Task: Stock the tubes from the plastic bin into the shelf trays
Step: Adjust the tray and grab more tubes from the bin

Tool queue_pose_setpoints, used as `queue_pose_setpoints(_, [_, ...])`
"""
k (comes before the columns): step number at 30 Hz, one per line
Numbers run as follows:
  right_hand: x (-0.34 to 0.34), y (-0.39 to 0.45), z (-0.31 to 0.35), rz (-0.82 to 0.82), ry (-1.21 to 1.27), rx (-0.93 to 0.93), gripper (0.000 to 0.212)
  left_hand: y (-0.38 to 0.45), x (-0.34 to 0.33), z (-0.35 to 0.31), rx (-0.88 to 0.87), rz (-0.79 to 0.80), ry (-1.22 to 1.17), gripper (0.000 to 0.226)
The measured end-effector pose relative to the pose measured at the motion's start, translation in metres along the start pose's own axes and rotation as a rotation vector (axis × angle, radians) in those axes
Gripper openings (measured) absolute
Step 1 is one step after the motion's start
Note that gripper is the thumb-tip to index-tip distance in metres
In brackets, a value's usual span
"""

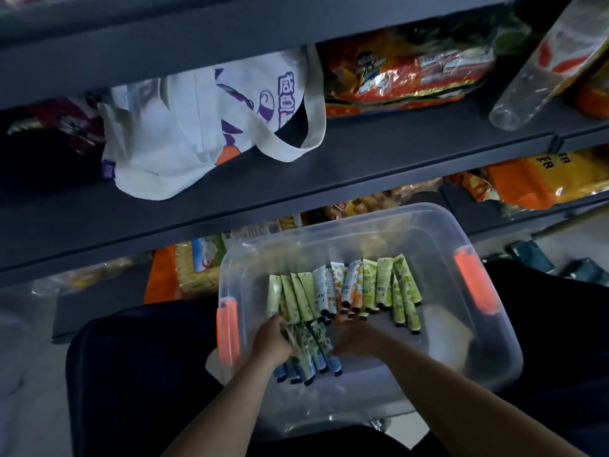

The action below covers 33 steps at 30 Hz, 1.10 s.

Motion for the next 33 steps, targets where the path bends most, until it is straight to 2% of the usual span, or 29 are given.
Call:
queue_pose_setpoints(5, [-0.010,0.023,0.002,0.022,0.024,-0.028,0.027,0.007,-0.001,0.005,0.012,0.009,-0.034,0.062])
queue_pose_setpoints(9, [-0.012,0.032,-0.003,0.014,0.124,-0.029,0.040,0.010,-0.003,0.007,0.021,-0.012,-0.060,0.056])
queue_pose_setpoints(15, [-0.018,0.030,-0.005,0.054,0.264,-0.047,0.038,0.010,-0.006,0.008,0.028,-0.050,-0.088,0.054])
queue_pose_setpoints(21, [-0.018,0.023,-0.007,0.033,0.281,-0.023,0.028,0.010,-0.008,0.009,0.048,-0.004,-0.062,0.052])
queue_pose_setpoints(24, [-0.015,0.019,-0.009,0.029,0.327,-0.035,0.043,0.011,-0.009,0.009,0.039,0.012,-0.051,0.069])
queue_pose_setpoints(26, [-0.010,0.014,-0.007,0.029,0.405,-0.049,0.036,0.010,-0.010,0.007,0.021,0.012,-0.042,0.076])
queue_pose_setpoints(33, [0.009,0.001,0.003,-0.041,0.556,-0.051,0.034,-0.001,-0.002,-0.004,-0.041,0.019,-0.042,0.074])
Point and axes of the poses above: each hand's wrist, its own y-axis towards the middle knuckle, its own x-axis out of the back of the hand, z = x × y, the point moved 6 cm from there along y, towards the middle knuckle, and after that the axes turned 5 degrees about y, right-handed, at the moved point
